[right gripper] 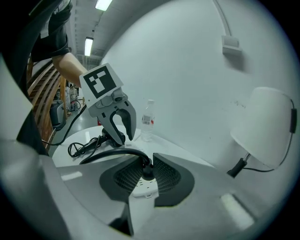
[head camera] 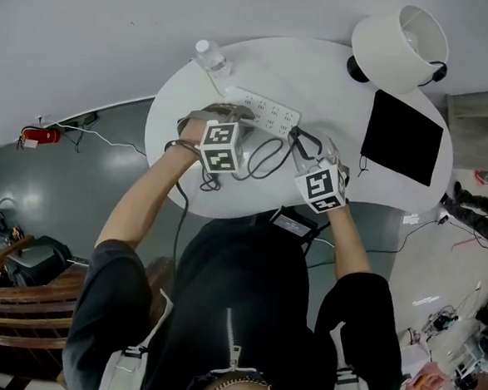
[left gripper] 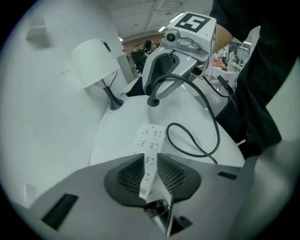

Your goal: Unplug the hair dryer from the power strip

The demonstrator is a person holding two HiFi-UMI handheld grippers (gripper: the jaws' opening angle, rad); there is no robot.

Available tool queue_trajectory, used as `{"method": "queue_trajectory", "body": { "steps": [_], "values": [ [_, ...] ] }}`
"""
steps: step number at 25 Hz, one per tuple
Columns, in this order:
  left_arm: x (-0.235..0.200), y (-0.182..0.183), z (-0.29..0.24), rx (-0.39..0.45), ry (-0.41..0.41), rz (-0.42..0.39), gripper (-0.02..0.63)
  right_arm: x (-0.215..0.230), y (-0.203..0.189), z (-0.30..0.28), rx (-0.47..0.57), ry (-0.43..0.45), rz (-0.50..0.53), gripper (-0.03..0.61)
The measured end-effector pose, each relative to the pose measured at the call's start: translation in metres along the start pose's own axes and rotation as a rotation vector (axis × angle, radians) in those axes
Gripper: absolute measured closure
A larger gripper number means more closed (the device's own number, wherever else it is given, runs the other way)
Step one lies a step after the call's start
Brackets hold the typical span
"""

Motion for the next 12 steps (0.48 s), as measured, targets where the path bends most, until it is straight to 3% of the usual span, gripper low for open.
{"method": "queue_trajectory", "body": {
  "steps": [4, 12],
  "values": [
    [0.002, 0.006, 0.027, 0.04, 0.063, 0.068, 0.578, -0.01, 0.008, 0.012, 0.029, -0.029, -0.026, 0.517],
    [0.009, 0.01, 0.068, 0.128, 0.173, 0.154, 0.598, -0.032, 0.024, 0.03, 0.058, -0.065, -0.025, 0.517]
  ]
}}
Point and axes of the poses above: the fingertips, and each gripper's own axes: z backward along the fingers, x to its right, y out of its top, the point moved 1 cm from there along z, backward along the fingers, and after that the axes turned 10 degrees about y, right-handed, at the moved point
